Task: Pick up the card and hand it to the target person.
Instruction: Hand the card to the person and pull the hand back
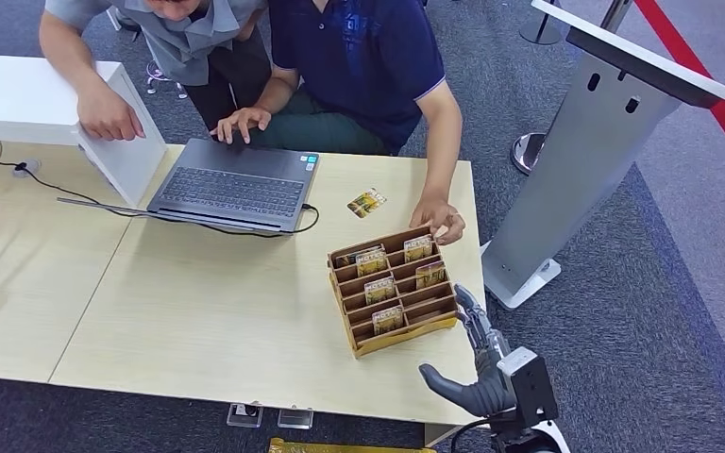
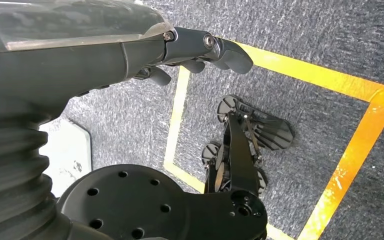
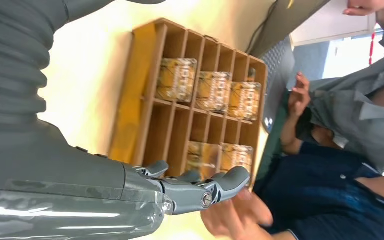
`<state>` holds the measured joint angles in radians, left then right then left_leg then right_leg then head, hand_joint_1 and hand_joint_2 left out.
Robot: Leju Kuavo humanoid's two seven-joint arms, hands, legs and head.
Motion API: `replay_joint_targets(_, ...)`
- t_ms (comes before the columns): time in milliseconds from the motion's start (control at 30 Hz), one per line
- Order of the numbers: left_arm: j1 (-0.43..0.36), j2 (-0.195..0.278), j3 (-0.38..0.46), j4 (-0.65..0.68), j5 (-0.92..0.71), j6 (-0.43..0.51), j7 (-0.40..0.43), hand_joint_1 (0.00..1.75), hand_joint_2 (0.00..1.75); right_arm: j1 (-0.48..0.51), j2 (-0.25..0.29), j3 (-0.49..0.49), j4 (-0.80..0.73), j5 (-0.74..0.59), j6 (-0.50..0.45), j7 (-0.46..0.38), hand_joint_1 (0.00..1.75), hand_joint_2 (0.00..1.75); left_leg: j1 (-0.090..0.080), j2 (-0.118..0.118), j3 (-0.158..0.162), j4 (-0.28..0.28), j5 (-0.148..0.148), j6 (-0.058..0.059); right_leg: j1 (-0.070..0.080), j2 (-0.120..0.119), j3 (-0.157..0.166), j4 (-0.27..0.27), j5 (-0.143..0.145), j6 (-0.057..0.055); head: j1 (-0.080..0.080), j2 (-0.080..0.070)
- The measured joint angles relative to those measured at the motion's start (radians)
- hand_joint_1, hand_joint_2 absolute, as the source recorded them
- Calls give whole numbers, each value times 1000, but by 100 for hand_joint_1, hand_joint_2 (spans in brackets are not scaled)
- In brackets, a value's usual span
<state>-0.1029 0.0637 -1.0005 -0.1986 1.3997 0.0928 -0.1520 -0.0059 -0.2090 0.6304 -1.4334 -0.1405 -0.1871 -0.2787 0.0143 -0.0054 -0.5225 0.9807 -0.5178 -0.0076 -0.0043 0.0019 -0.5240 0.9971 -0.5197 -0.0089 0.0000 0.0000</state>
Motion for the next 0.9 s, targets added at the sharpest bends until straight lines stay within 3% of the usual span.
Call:
replay_joint_targets(233, 0, -2, 8, 0, 8, 2, -9, 0, 175, -39, 27, 22, 114, -18, -15, -11, 0, 175, 0, 2, 1, -1, 0, 0, 0, 2, 0, -1, 1, 0, 0, 0)
replay_joint_targets(467, 1, -1, 15, 0, 13, 6, 4, 0, 175, -54, 22, 17, 123, -30, -23, -19, 0, 175, 0, 2, 0, -1, 0, 0, 0, 2, 0, -1, 1, 0, 0, 0)
replay_joint_targets(600, 1, -1, 15, 1, 14, 8, 8, 0, 0, -52, 25, 12, 126, -25, -36, -19, 0, 175, 0, 1, 0, 0, 0, 0, 0, 1, 0, 0, 0, 0, 0, 0)
replay_joint_targets(700, 1, -1, 18, 0, 16, 1, 10, 0, 0, -52, 29, 8, 133, -25, -43, -22, 0, 175, 0, 2, 0, -1, 0, 0, 0, 2, 0, 0, 1, 0, 0, 0)
replay_joint_targets(733, 2, -1, 18, -1, 17, -2, 11, 0, 44, -51, 31, 6, 134, -25, -45, -23, 0, 175, 0, 2, 0, -1, 1, 0, 0, 2, 0, -1, 1, 0, 0, 0)
replay_joint_targets(833, 2, -2, 19, 0, 17, -4, 9, 0, 44, -50, 31, 3, 132, -23, -50, -26, 0, 175, 0, 2, 0, -1, 1, 0, 0, 2, -1, 0, 1, 0, 0, 0)
replay_joint_targets(867, 2, -3, 19, 0, 18, -4, 9, 0, 0, -50, 31, 1, 132, -21, -51, -27, 0, 175, 0, 2, 0, -1, 0, 0, 0, 2, 0, 0, 1, 0, 0, 0)
replay_joint_targets(900, 2, -4, 20, 0, 18, -4, 8, 0, 0, -50, 31, 1, 131, -20, -53, -28, 0, 175, 0, 2, 0, 0, 0, 0, 0, 2, 0, 0, 0, 0, 0, 0)
